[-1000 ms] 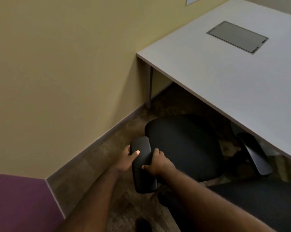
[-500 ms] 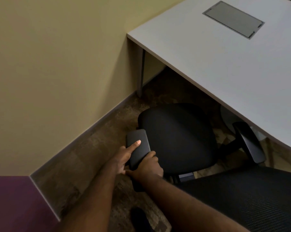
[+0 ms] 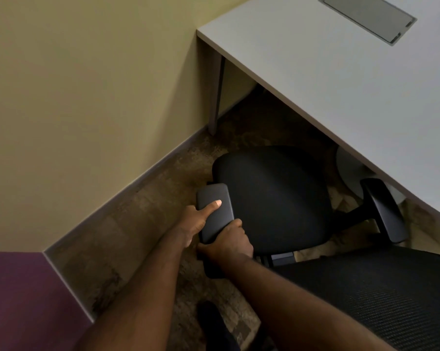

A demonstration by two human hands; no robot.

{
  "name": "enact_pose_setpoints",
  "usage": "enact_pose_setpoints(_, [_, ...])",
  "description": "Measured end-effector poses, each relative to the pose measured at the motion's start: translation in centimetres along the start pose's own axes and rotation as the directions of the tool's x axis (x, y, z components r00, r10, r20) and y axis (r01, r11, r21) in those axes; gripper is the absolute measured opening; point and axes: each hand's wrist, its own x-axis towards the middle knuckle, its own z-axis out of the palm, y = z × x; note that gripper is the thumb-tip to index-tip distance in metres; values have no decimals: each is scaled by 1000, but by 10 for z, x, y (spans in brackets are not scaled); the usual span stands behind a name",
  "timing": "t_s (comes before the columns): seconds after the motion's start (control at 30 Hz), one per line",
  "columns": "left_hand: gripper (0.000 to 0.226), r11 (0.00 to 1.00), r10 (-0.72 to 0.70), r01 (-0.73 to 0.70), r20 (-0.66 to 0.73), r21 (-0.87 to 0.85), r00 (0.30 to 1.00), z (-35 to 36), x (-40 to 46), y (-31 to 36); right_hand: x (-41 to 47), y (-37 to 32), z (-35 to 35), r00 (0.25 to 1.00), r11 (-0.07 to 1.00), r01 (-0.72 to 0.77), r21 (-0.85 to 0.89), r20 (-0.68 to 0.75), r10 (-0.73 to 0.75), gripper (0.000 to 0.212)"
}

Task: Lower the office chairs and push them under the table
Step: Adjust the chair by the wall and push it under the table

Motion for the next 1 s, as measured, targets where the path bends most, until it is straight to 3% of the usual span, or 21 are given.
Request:
enact_pose_setpoints(0.7, [91,995,-80,80,-4,51,997,4,59,-53,50,16,56,996,997,-76,-2,53,76,85])
enact_pose_setpoints(1.0, [117,992,-125,125,43,5,991,4,64,-59,54,15,67,995,994,-103,32,20,102,87])
